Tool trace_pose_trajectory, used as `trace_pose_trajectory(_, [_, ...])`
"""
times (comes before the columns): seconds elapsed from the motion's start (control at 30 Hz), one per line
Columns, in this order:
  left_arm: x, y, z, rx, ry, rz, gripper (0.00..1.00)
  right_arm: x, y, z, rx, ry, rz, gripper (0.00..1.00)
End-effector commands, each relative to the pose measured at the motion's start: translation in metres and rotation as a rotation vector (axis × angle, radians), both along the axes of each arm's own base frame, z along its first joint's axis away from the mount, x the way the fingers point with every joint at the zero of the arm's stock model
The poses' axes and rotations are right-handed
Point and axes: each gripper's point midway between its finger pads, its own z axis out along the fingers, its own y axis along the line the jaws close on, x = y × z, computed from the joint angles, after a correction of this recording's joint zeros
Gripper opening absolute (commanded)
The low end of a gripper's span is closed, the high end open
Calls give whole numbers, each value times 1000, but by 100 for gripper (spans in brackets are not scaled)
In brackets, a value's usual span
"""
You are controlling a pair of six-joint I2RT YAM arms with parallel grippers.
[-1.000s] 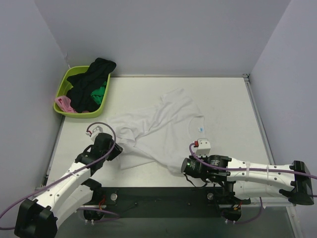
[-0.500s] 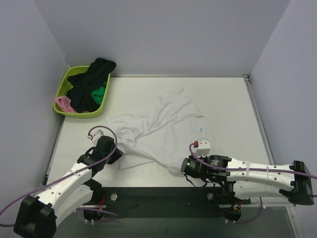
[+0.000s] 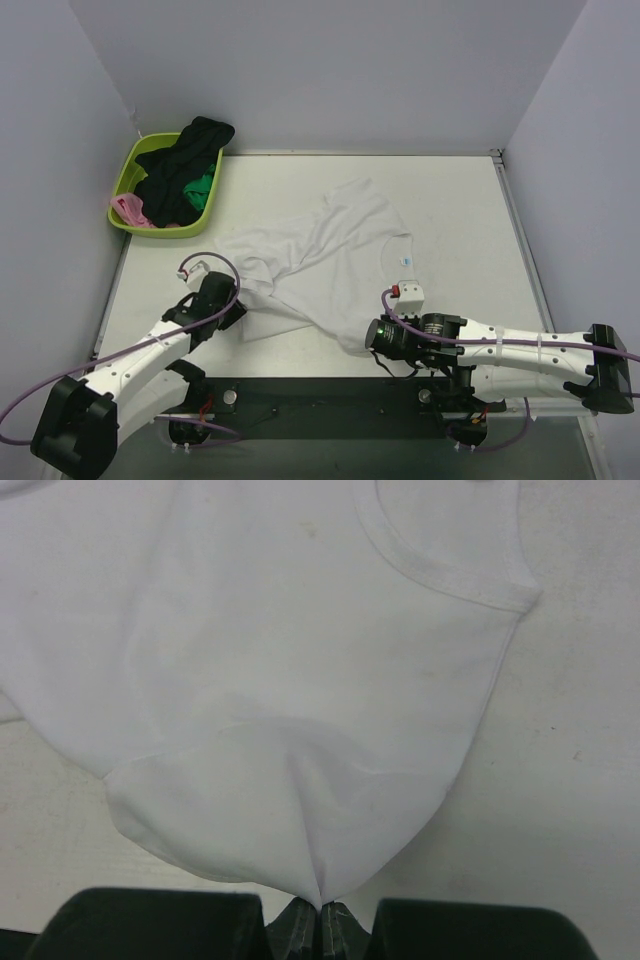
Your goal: Fold and stack the t-shirts
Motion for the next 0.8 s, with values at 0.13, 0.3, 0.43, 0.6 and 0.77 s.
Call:
trace_pose_trajectory(0.13, [27,-7,32,-11,-108,4,41,0,-9,-4,-54,-3,10,0])
trace_pose_trajectory(0.3, [28,-9,42,-25,-124,-2,41,1,-7,-3,-49,-5,11,0])
trace_pose_trajectory(0.43, [29,-10,42,-26,-123,-1,41,1,-6,-4,-52,-3,12,0])
trace_pose_trajectory(0.6, [28,-11,34,-28,-106,-4,41,0,-6,-5,-44,-2,13,0])
trace_pose_trajectory(0.77, [28,-12,25,-26,-91,-3,41,-1,-7,-7,-43,0,11,0])
